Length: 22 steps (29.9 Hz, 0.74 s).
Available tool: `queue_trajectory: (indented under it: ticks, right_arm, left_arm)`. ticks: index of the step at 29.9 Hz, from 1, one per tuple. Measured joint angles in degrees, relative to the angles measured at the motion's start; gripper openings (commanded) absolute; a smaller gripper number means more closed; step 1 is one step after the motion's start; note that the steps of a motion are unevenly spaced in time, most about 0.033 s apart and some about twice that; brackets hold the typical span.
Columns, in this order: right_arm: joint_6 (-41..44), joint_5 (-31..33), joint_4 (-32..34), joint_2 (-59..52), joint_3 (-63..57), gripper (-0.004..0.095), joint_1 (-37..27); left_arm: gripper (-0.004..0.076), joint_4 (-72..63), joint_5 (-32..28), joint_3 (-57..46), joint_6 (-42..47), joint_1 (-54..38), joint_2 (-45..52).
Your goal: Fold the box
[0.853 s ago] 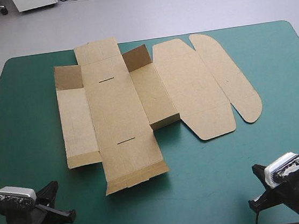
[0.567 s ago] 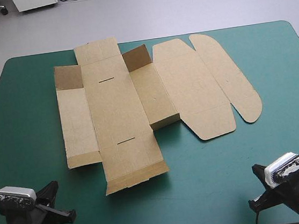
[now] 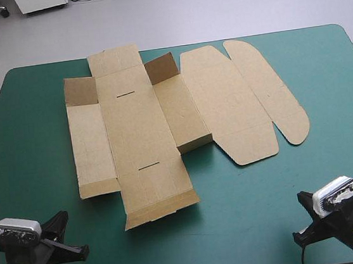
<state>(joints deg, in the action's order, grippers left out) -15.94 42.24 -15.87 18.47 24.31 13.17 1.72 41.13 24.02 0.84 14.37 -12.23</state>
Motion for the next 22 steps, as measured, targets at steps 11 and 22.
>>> queue_trajectory:
  ticks: [11,22]
  right_arm:
    - [-0.9,-4.79,0.05,14.28,6.8,0.0375,0.0]
    - [-1.94,-12.33,0.05,27.04,15.29,0.0375,0.0]
  left_arm:
    - [0.0454,11.89,-0.26,9.53,14.18,0.0,-13.68]
    - [0.0454,16.64,4.01,18.96,20.79,0.0,-33.48]
